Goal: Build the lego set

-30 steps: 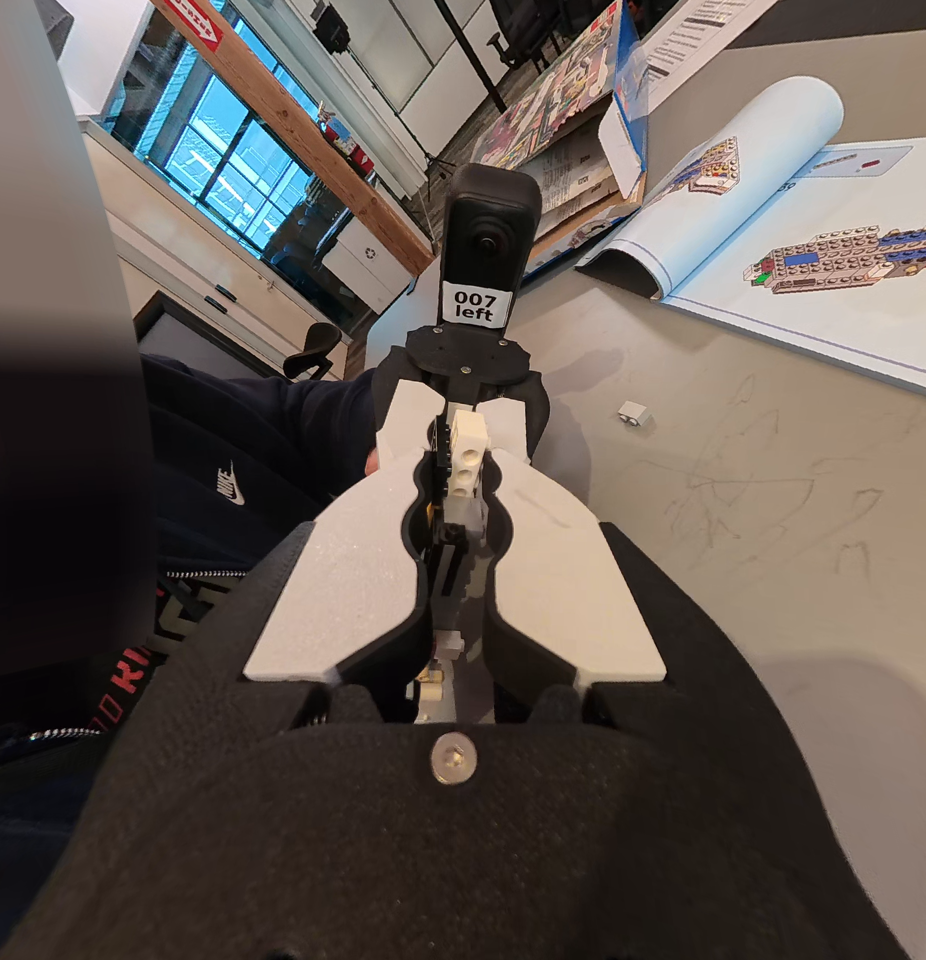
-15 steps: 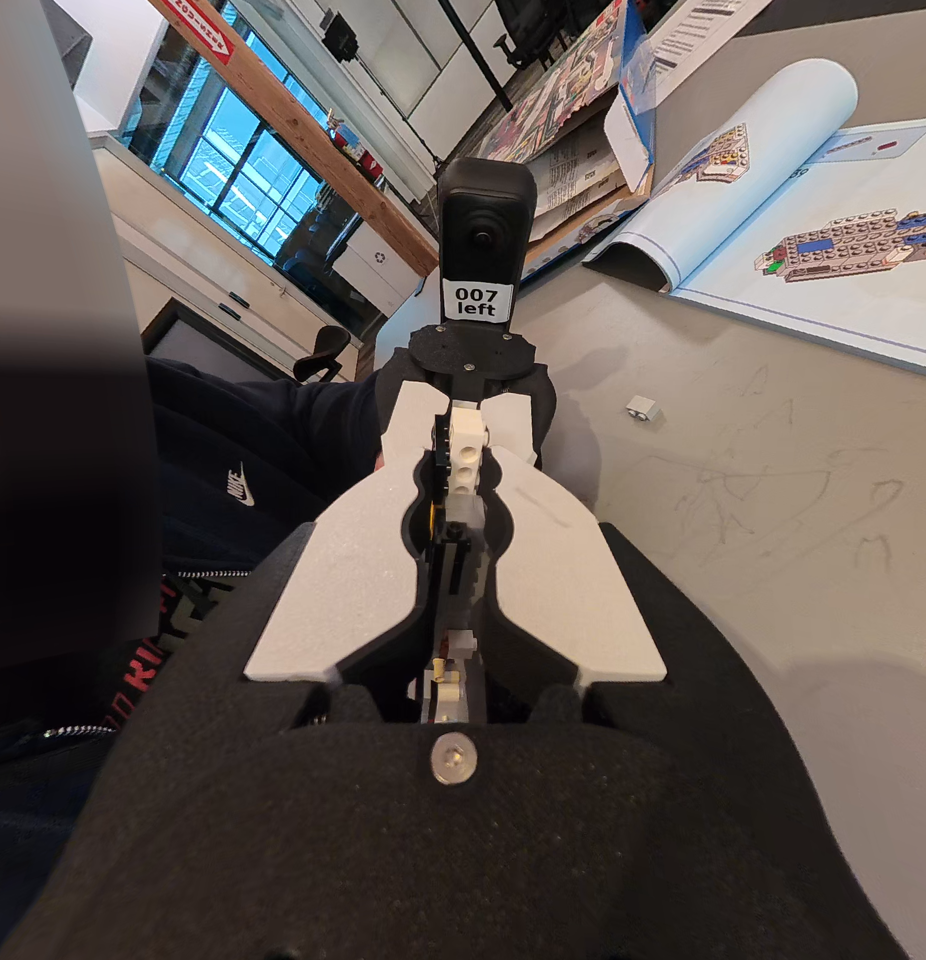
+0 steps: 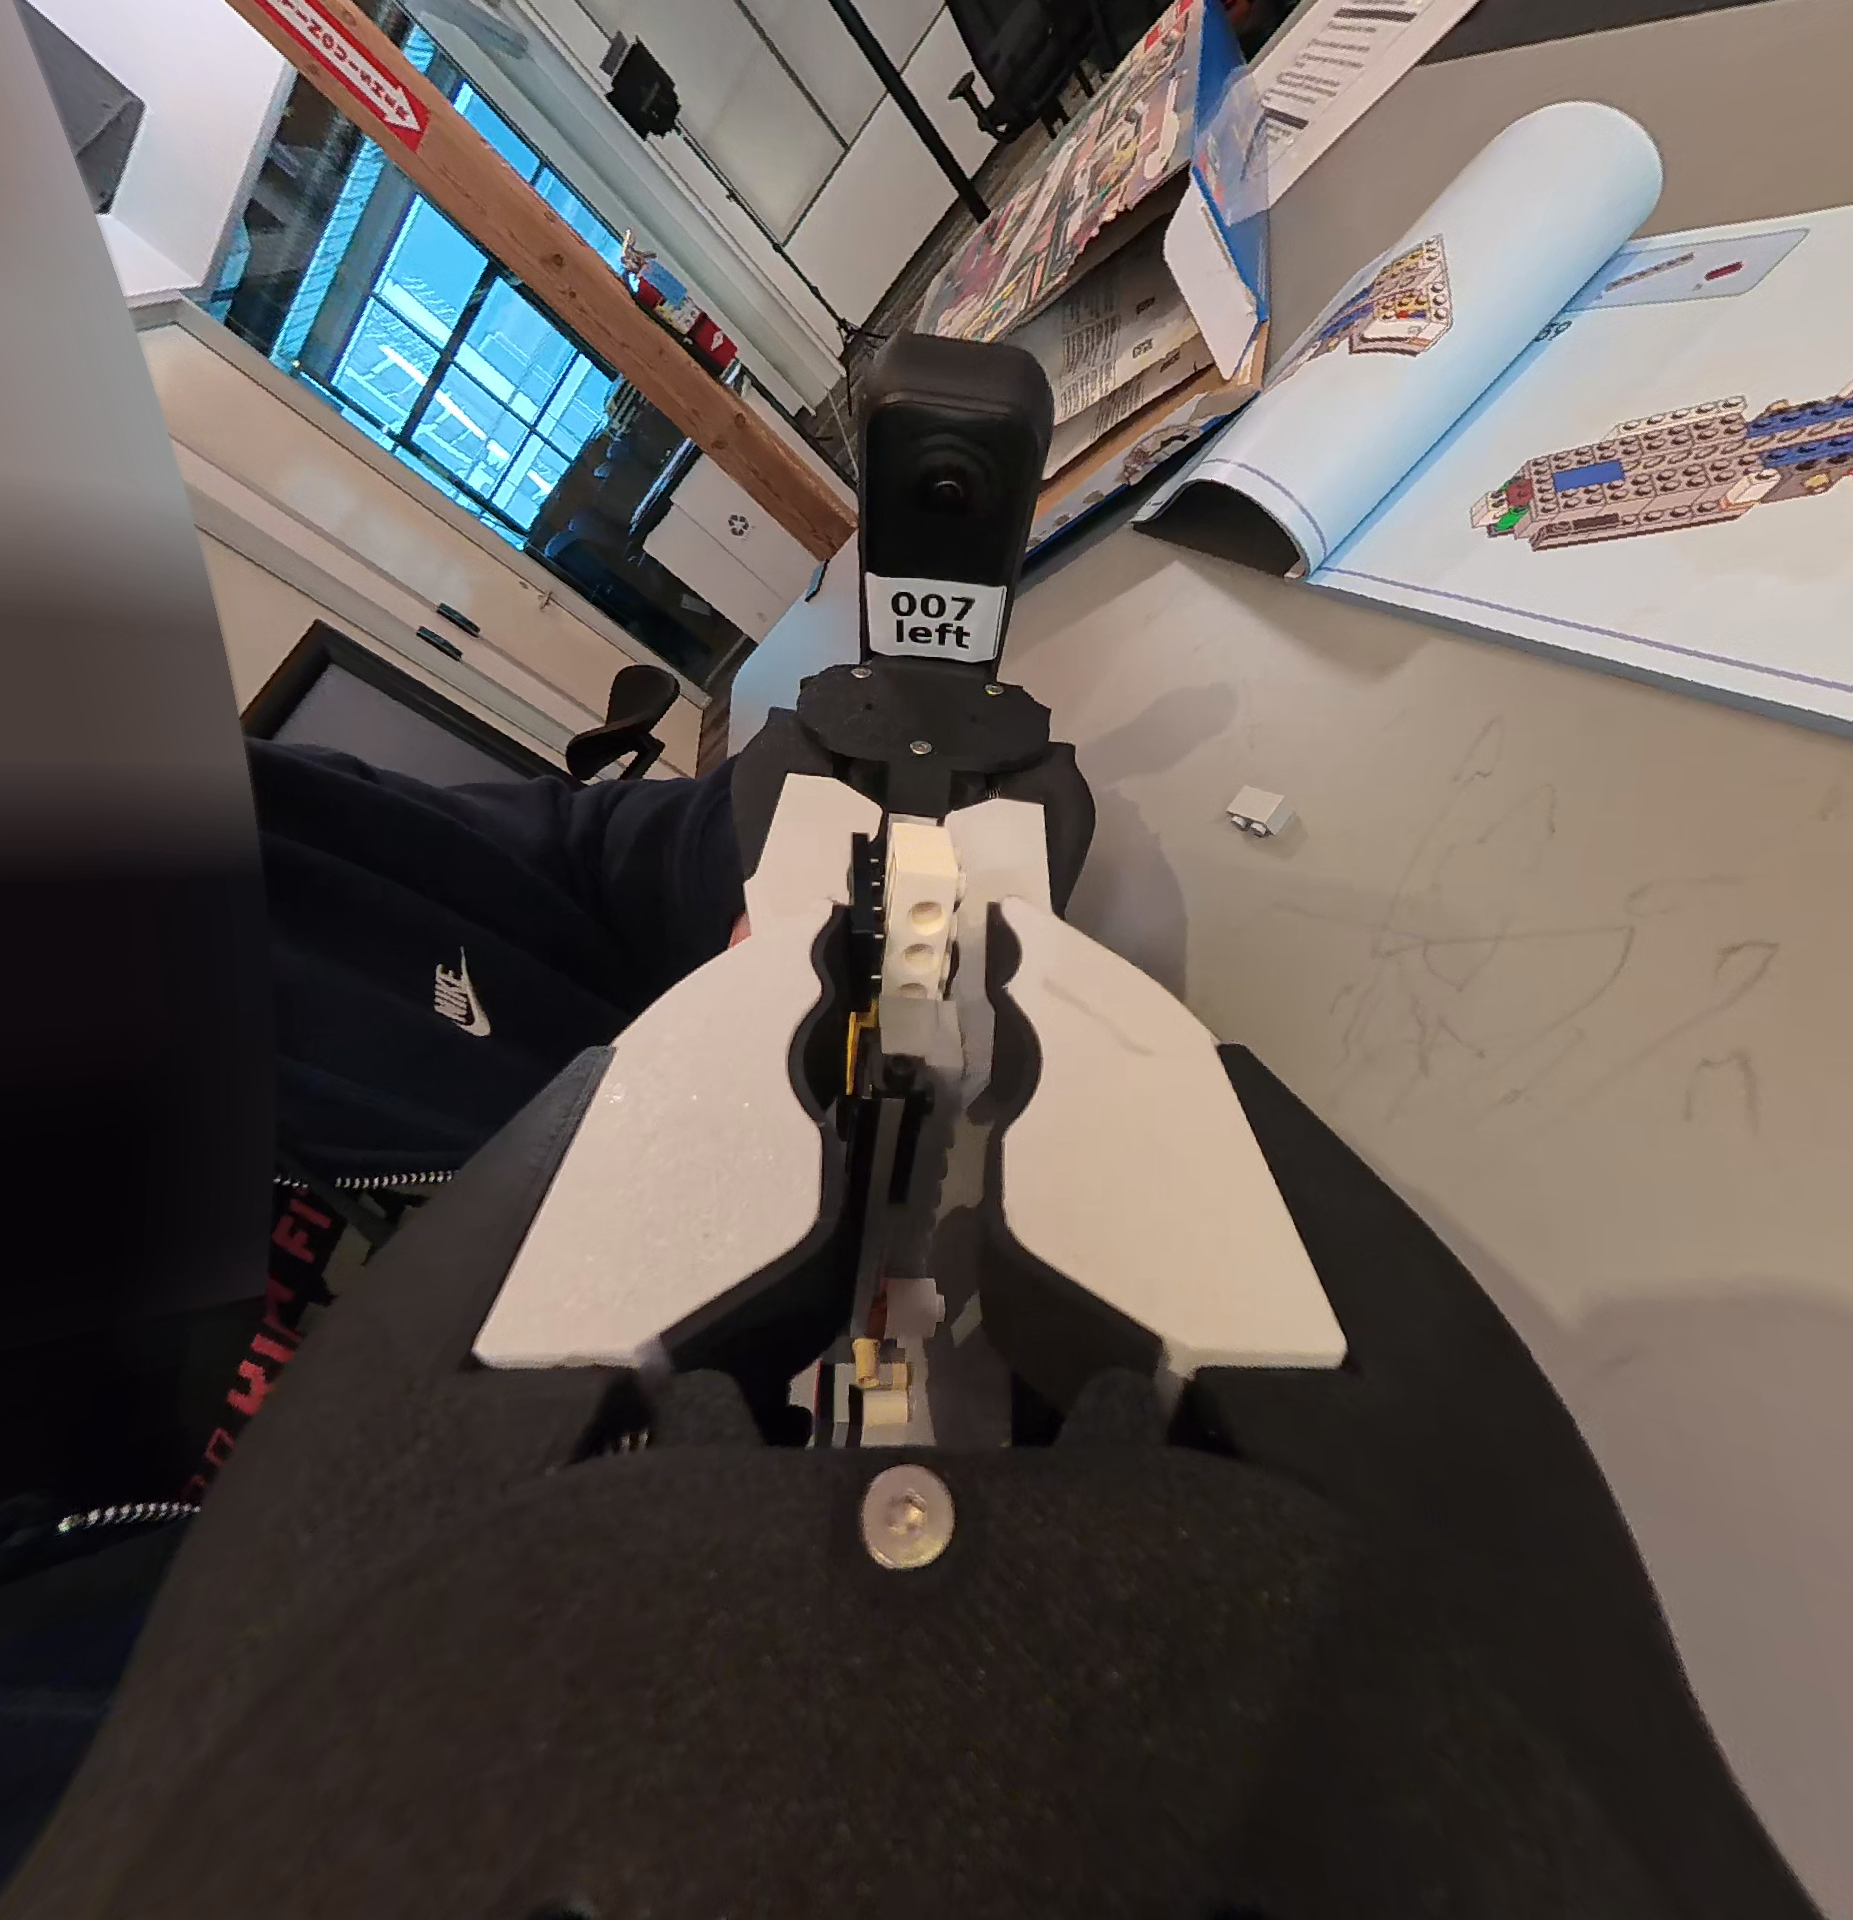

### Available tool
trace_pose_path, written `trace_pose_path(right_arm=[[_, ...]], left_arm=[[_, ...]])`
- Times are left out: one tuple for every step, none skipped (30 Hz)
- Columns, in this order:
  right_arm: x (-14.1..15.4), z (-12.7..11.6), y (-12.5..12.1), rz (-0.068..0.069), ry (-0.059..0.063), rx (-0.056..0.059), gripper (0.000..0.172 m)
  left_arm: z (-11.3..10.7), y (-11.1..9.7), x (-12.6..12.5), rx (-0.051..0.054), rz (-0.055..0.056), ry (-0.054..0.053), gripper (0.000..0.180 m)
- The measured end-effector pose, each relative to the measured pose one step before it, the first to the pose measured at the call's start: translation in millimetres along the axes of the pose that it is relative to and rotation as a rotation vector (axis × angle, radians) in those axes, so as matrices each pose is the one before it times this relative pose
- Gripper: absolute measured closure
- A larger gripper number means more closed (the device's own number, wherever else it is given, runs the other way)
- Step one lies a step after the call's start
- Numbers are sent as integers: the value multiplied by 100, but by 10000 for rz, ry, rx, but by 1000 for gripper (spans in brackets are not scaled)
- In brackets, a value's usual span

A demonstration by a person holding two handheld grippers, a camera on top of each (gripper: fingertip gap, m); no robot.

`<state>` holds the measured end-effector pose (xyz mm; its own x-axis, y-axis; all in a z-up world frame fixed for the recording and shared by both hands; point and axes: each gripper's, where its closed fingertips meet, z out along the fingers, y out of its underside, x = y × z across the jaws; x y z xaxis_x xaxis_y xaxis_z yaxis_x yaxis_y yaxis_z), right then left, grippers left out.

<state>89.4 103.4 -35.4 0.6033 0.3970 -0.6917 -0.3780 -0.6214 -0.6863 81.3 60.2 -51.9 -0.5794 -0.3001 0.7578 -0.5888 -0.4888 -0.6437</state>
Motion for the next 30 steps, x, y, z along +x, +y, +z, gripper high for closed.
trace_pose_path(right_arm=[[21, 4, -9, -8, 24, 9, 147], [17, -17, -13, -2, 8, -1, 147], [13, -45, -46, 22, -5, 24, 148], [-1, -66, -53, 19, -20, 33, 148], [-3, -63, -26, 15, -40, 13, 150], [-66, -49, -37, 7, -75, 27, 152], [-59, -9, 8, 0, -67, 8, 153], [-18, 6, 26, 23, -46, 1, 153], [-20, 2, -4, 33, -64, 15, 153], [-5, 5, 28, 45, -66, 1, 154], [-2, -6, 5, 37, -60, 20, 154], [-1, 10, 0, 34, -61, 46, 154], [6, 0, -11, 40, -51, 46, 154], [49, 8, 8, 37, -11, 38, 154], [95, 0, 5, 14, 35, 32, 155], [49, 19, -26, 4, 20, 47, 155], [22, 12, 10, 38, 6, 15, 155], [63, -5, 14, 22, 30, 3, 155], [77, -3, 9, 11, 34, 7, 156], [17, 0, -1, 36, -23, 23, 156], [-6, 19, 20, 90, -43, 13, 156], [27, -8, 16, 87, -33, 6, 156], [51, 6, 0, 46, -1, 21, 156], [41, 14, -8, 7, 24, 16, 156], [30, 1, 24, -35, 18, -17, 156], [-19, -9, 46, -40, -10, -45, 156], [-25, -18, 46, -45, -8, -45, 156], [-8, -6, 20, -22, -9, -17, 156], [18, 6, -9, 30, -14, 18, 156], [22, 6, 26, 15, -10, -3, 156]], left_arm=[[-4, -25, -3, 28, -47, 12, 161], [-6, -12, 1, 12, -24, 14, 161], [-27, -50, -8, 29, -12, 0, 161], [-30, -45, -13, 34, -16, -4, 161], [-16, -29, -28, 13, -32, -4, 161], [-27, -37, -2, 24, -26, 13, 161], [5, 8, 2, -15, -15, 13, 161], [17, 34, 14, -19, 4, 11, 161], [-5, 5, 29, -9, -2, 15, 161], [4, 30, 15, -28, -21, 17, 161], [1, 23, -2, -17, -25, 16, 161], [-4, -9, 14, -2, -10, 12, 161], [-6, 7, -13, -1, 3, -12, 161], [-10, 3, -54, -1, -2, -34, 161], [-10, -24, -73, 7, -24, -42, 161], [-23, -24, -28, 18, -20, -5, 161], [-12, 6, -21, -13, -4, -12, 161], [-7, 3, -57, -3, 7, -51, 161], [7, -4, -77, 3, -4, -51, 161], [-2, -9, -6, 2, 15, -13, 161], [-9, 22, -17, -18, 23, -19, 161], [1, 19, -22, -17, 20, -33, 161], [-4, -17, -53, 5, 13, -37, 161], [-21, -11, -43, 7, -14, -21, 161], [-4, 17, -21, -13, -8, -10, 161], [19, 41, 2, -27, 37, -18, 161], [27, 37, 0, -21, 46, -27, 161], [16, 10, 3, -7, 25, -13, 161], [-9, -15, 1, 4, -15, 8, 161], [-21, 17, -16, -11, -24, 1, 161]])
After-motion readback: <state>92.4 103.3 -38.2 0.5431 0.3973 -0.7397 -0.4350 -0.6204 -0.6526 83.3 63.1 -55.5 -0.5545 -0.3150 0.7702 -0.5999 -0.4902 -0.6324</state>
